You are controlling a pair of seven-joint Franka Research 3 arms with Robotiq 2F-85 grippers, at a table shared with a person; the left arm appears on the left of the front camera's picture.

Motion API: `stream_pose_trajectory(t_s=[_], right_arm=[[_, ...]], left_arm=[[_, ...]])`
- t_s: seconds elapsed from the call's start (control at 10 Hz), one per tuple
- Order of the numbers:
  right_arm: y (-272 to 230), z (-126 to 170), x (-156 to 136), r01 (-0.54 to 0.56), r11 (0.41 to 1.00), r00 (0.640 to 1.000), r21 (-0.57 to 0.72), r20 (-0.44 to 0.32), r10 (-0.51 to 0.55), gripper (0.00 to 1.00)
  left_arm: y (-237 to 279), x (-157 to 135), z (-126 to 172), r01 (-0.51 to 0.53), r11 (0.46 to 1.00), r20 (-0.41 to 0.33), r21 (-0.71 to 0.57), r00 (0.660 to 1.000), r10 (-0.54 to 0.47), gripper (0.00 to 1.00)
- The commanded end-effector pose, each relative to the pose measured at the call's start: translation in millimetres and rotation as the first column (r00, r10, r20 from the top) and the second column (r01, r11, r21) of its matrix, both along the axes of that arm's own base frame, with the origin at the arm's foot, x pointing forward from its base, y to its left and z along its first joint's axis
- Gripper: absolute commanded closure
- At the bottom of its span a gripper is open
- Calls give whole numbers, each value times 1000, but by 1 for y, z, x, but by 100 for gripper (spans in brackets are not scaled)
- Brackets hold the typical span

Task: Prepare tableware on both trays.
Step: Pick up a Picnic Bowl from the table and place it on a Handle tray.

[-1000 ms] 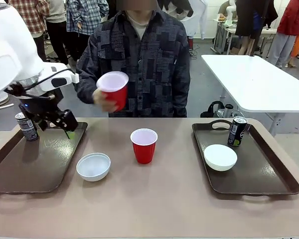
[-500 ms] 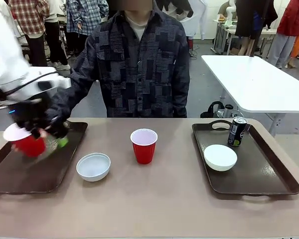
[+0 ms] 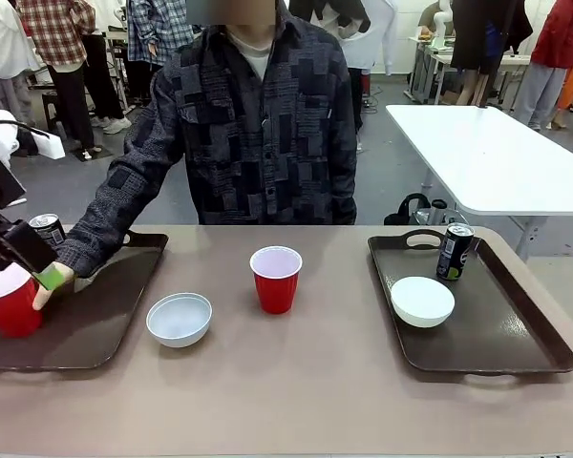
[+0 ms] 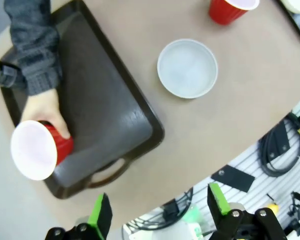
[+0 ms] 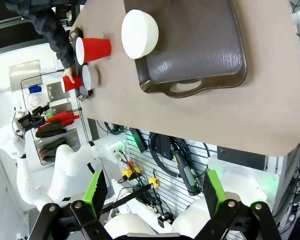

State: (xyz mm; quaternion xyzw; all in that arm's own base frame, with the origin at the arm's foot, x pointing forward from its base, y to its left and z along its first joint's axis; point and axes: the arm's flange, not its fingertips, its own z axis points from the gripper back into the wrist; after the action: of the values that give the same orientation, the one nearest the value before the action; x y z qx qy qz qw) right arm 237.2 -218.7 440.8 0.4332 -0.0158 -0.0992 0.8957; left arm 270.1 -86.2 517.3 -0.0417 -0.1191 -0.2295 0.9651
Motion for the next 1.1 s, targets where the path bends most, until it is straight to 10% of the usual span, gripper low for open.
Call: stream_pose_trajectory(t_s=[0.0,1.0], right_arm=[[1,0,-2,-4,1000,1000,8,10,4,0],[1,0,-2,-4,1000,1000,8,10,4,0]], left_arm=[[10,-18,-61,-15,1000,-12,-1,1000,15,0],[-127,62,-101,-233,972,41,18,972,232,0]])
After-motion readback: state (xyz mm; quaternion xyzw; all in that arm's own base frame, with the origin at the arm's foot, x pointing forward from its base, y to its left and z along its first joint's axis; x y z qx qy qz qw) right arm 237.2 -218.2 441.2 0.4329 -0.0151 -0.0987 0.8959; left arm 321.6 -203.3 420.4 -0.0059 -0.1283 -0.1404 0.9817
